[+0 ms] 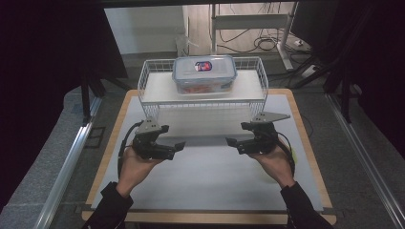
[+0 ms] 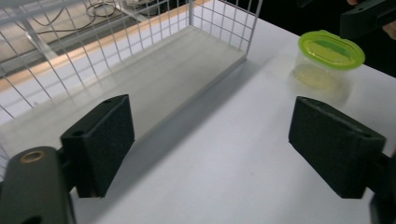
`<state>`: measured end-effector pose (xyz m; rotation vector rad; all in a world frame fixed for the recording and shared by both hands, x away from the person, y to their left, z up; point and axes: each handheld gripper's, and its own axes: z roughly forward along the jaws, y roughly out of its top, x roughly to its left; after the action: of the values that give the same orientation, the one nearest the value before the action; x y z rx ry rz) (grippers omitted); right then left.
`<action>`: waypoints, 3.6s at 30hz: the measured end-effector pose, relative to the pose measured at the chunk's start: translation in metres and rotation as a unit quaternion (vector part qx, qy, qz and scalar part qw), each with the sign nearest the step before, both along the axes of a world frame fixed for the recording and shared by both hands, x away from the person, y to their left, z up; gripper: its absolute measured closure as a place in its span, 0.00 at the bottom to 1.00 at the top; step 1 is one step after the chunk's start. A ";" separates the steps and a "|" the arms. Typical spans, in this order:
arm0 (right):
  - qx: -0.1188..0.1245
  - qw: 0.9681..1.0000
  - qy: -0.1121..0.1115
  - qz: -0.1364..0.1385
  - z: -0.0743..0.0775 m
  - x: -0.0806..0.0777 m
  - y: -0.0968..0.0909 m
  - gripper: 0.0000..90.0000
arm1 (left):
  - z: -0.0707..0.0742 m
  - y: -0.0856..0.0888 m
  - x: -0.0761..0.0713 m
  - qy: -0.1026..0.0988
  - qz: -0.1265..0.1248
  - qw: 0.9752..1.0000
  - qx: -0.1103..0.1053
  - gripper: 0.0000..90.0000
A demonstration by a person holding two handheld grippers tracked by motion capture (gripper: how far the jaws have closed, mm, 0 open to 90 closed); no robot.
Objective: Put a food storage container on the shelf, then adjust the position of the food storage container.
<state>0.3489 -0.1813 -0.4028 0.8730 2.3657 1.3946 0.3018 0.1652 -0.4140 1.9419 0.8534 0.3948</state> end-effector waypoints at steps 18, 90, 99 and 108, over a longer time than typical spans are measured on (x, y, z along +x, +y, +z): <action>-0.007 1.000 0.008 -0.014 -0.032 -0.042 -0.022 0.08 | -0.046 0.003 -0.051 -0.029 0.007 0.999 0.013 0.02; -0.059 0.970 0.024 -0.235 -0.046 -0.037 -0.148 1.00 | -0.093 0.004 -0.067 -0.019 0.022 0.998 0.053 0.06; -0.072 0.959 0.045 -0.272 -0.060 -0.027 -0.169 1.00 | -0.096 0.002 -0.066 -0.015 0.019 0.998 0.058 0.06; -0.085 0.957 0.064 -0.271 -0.070 -0.022 -0.166 1.00 | -0.097 0.001 -0.065 -0.010 0.017 0.998 0.061 0.06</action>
<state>0.3271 -0.3477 -0.4728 1.4533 2.0557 0.9247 0.2366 0.1666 -0.5111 2.0334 0.8687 0.4951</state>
